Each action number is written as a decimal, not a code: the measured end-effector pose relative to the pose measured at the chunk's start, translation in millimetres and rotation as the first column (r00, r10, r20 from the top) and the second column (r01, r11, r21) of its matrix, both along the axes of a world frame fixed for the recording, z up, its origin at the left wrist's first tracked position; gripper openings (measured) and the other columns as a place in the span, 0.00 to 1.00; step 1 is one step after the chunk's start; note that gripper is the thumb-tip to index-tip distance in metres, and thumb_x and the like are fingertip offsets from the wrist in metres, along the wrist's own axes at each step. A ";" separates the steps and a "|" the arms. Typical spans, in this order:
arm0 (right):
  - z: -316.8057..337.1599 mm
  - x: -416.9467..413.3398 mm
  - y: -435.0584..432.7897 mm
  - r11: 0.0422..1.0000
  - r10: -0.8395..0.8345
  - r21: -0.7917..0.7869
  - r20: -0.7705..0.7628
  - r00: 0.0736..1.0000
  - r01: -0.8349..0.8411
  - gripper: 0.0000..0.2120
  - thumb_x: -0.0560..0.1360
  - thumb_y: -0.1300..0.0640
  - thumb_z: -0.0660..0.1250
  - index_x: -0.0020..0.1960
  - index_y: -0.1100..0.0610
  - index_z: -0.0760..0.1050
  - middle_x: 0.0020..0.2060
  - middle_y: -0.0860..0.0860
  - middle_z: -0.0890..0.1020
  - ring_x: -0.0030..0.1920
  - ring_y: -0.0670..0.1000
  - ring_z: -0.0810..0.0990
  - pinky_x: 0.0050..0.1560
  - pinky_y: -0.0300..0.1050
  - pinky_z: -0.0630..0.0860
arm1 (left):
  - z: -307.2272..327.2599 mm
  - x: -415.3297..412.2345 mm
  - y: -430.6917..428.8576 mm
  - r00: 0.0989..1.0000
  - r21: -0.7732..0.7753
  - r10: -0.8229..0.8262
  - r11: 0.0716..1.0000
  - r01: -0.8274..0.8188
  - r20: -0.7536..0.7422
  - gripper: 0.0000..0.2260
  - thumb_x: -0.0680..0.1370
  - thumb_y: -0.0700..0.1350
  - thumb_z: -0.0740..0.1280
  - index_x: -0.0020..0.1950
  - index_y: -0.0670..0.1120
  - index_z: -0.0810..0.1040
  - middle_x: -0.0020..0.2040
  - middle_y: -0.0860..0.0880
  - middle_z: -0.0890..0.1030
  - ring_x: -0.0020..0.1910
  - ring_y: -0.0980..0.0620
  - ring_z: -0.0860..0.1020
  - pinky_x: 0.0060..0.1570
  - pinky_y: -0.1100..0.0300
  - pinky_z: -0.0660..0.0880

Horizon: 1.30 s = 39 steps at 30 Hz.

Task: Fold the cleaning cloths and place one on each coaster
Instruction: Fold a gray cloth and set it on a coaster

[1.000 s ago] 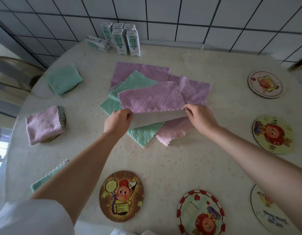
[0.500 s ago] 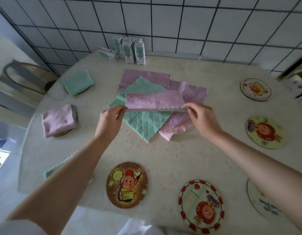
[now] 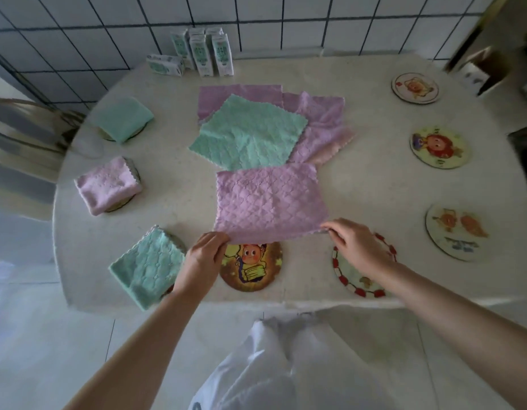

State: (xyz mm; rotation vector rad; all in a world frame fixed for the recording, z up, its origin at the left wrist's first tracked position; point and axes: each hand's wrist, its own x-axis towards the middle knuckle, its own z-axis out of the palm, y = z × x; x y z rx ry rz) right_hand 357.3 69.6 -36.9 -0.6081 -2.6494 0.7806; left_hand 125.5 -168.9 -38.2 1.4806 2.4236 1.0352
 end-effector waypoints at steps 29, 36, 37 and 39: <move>-11.9 7.2 -17.0 0.860 -0.379 -0.324 0.112 0.919 0.394 0.06 0.74 0.61 0.69 0.50 0.59 0.80 0.42 0.48 0.82 0.42 0.46 0.80 0.44 0.33 0.76 | -9.3 -16.0 15.4 0.685 -0.245 0.466 0.883 -0.401 0.560 0.06 0.74 0.39 0.70 0.49 0.46 0.83 0.39 0.52 0.82 0.40 0.52 0.79 0.39 0.63 0.74; -29.1 -30.5 33.4 0.726 -0.465 -0.425 0.275 0.842 0.540 0.07 0.74 0.60 0.69 0.51 0.59 0.79 0.44 0.52 0.83 0.42 0.47 0.80 0.42 0.34 0.73 | -23.5 -42.4 65.5 0.601 -0.329 0.576 0.814 -0.478 0.554 0.06 0.76 0.39 0.67 0.51 0.45 0.82 0.38 0.50 0.81 0.36 0.52 0.76 0.39 0.59 0.75; -32.0 -34.6 39.2 0.711 -0.475 -0.428 0.293 0.830 0.558 0.07 0.73 0.59 0.70 0.51 0.59 0.79 0.44 0.52 0.83 0.43 0.48 0.80 0.44 0.37 0.75 | -26.4 -45.8 70.7 0.590 -0.339 0.588 0.806 -0.486 0.553 0.06 0.76 0.40 0.67 0.51 0.45 0.82 0.39 0.49 0.81 0.37 0.51 0.77 0.39 0.58 0.75; -38.8 -41.4 49.5 0.681 -0.493 -0.439 0.316 0.811 0.586 0.07 0.73 0.58 0.71 0.50 0.59 0.80 0.43 0.52 0.84 0.44 0.49 0.81 0.47 0.42 0.77 | -32.2 -52.6 81.1 0.565 -0.365 0.618 0.783 -0.503 0.547 0.06 0.76 0.40 0.68 0.51 0.45 0.82 0.41 0.47 0.82 0.39 0.49 0.78 0.42 0.55 0.78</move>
